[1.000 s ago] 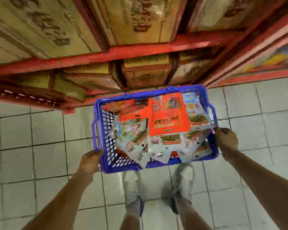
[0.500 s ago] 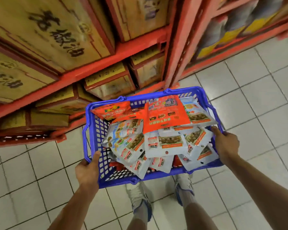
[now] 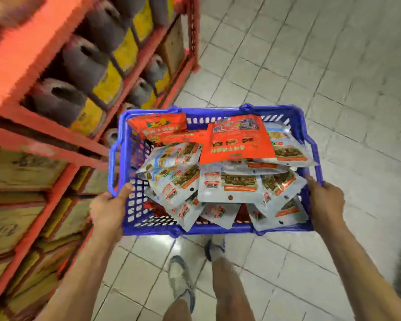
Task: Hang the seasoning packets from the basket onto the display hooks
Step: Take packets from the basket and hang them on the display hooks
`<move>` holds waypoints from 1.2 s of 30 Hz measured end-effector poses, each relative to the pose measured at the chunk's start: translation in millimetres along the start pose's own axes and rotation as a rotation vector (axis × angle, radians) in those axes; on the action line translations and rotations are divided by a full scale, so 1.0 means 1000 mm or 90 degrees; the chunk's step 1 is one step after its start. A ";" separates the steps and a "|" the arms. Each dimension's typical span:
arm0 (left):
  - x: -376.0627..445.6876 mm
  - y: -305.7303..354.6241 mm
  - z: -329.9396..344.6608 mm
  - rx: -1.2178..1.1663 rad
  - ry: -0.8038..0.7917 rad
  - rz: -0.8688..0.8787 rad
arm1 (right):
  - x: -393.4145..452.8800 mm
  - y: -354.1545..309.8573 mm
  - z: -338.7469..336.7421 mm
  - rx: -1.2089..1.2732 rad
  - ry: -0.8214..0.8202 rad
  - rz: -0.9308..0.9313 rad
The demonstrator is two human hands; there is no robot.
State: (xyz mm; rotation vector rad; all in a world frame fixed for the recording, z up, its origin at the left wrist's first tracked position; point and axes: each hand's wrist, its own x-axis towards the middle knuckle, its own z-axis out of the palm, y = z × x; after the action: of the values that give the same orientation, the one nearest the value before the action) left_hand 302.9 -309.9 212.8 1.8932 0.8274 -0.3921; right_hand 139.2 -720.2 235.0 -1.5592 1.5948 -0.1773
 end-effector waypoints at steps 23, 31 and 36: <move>-0.058 0.443 0.131 -0.049 -0.142 0.222 | 0.083 -0.344 -0.147 0.324 0.047 0.156; 0.007 0.596 0.227 -0.017 -0.151 0.284 | 0.161 -0.487 -0.109 0.331 0.103 0.169; 0.053 0.691 0.310 -0.029 -0.161 0.248 | 0.250 -0.573 -0.076 0.355 0.108 0.168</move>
State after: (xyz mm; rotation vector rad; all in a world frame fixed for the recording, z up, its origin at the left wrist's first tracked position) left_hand 848.0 -754.2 500.0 1.8618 0.2877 -0.3568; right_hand 556.9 -1088.3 529.6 -0.9175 1.6787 -0.5663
